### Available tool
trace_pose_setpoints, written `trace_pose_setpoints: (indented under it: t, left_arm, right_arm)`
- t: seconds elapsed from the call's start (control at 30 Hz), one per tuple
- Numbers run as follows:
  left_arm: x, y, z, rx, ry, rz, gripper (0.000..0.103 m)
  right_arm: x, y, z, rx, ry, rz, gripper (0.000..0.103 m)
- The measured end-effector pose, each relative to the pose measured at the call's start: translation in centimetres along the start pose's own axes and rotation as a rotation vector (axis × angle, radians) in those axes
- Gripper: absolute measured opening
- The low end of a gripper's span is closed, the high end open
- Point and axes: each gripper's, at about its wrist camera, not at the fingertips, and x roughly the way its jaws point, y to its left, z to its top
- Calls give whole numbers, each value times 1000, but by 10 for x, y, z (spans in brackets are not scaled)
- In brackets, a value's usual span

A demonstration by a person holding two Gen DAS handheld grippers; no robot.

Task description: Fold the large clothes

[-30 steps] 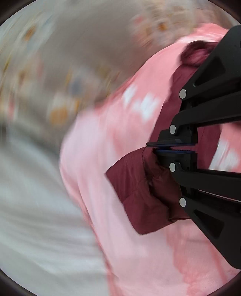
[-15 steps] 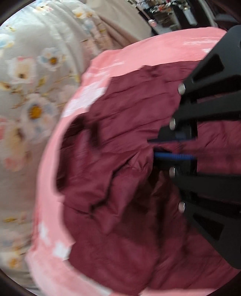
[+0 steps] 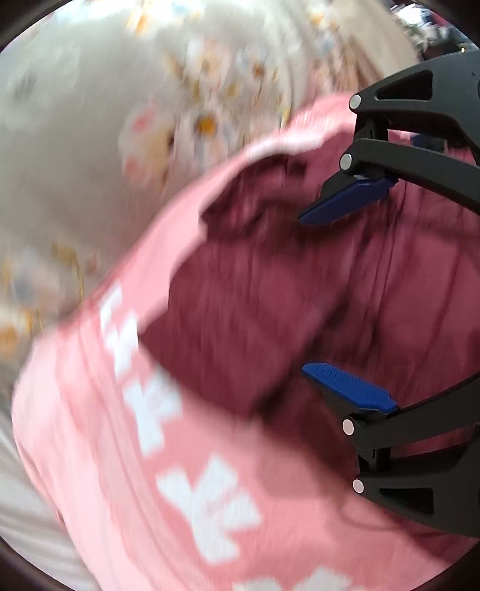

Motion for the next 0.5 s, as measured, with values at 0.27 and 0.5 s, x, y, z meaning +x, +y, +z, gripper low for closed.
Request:
trace_pose_setpoints:
  t: [0.27, 0.5]
  left_arm:
    - [24, 46, -14, 11, 13, 207, 70]
    - [27, 44, -29, 125, -19, 278, 70]
  right_arm:
    - [60, 71, 9, -215, 66, -74, 74]
    - [63, 0, 15, 99, 100, -55, 27]
